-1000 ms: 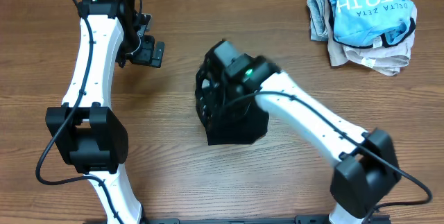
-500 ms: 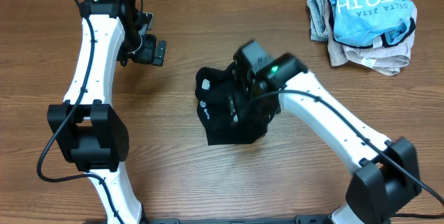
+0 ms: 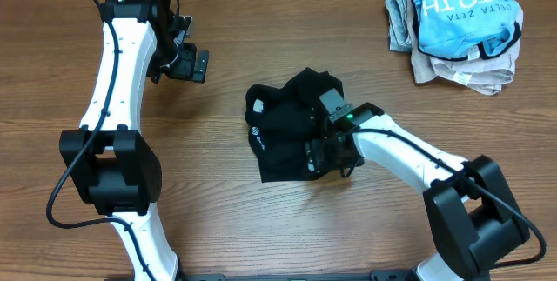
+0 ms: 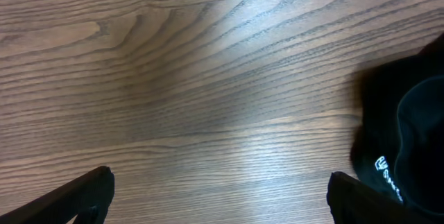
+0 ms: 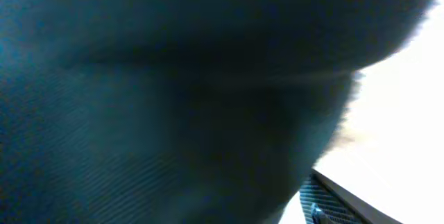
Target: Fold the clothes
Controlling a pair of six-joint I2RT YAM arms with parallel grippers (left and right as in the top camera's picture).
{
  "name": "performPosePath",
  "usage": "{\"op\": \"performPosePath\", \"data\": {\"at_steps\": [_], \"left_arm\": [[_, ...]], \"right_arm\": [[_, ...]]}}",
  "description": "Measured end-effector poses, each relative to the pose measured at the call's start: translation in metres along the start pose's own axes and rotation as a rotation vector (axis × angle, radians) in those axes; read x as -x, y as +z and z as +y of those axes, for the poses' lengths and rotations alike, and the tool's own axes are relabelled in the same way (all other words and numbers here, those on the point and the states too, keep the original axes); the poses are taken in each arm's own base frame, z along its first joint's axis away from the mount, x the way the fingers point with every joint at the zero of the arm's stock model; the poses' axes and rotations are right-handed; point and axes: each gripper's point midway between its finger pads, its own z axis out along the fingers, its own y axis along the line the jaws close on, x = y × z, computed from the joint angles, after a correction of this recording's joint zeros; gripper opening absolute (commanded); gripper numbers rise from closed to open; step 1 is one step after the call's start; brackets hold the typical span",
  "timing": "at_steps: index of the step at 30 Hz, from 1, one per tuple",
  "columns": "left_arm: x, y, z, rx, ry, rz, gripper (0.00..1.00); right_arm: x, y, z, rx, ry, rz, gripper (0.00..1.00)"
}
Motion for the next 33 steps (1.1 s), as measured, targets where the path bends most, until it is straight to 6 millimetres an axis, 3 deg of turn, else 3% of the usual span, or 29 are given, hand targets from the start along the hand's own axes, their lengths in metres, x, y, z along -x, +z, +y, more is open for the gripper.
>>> {"op": "performPosePath", "data": {"at_steps": [4, 9, 14, 16, 19, 23, 26, 29, 33], "left_arm": [[0.0, 0.0, -0.001, -0.006, 0.0, 0.0, 1.0], [0.0, 0.0, -0.002, -0.009, 0.0, -0.001, 1.0], [0.0, 0.0, -0.002, -0.011, 0.0, -0.002, 1.0], [0.001, 0.0, -0.002, -0.013, 0.0, -0.003, 1.0], [0.0, 0.0, -0.002, -0.014, 0.0, -0.001, 1.0], [0.0, 0.0, -0.002, -0.014, 0.0, -0.001, 1.0], [0.0, 0.0, -0.002, -0.014, 0.0, -0.001, 1.0], [0.0, 0.0, -0.002, -0.014, 0.0, -0.001, 1.0], [0.0, 0.0, -0.002, -0.014, 0.0, -0.001, 1.0]], "right_arm": [[0.002, 0.008, -0.031, -0.054, 0.074, 0.002, 0.76], [0.022, 0.003, -0.072, -0.095, 0.187, -0.058, 0.77], [0.053, -0.009, -0.141, -0.136, 0.379, -0.187, 0.8], [0.05, -0.015, -0.168, -0.143, 0.465, -0.175, 0.8], [0.047, -0.034, -0.188, -0.104, 0.563, -0.125, 0.8], [0.073, -0.08, -0.172, 0.001, 0.56, -0.155, 0.82], [0.081, -0.113, -0.133, 0.1, 0.491, -0.189, 0.83], [0.069, -0.126, -0.098, 0.144, 0.422, -0.161, 0.83], [0.056, -0.116, -0.062, 0.148, 0.33, -0.108, 0.83]]}}
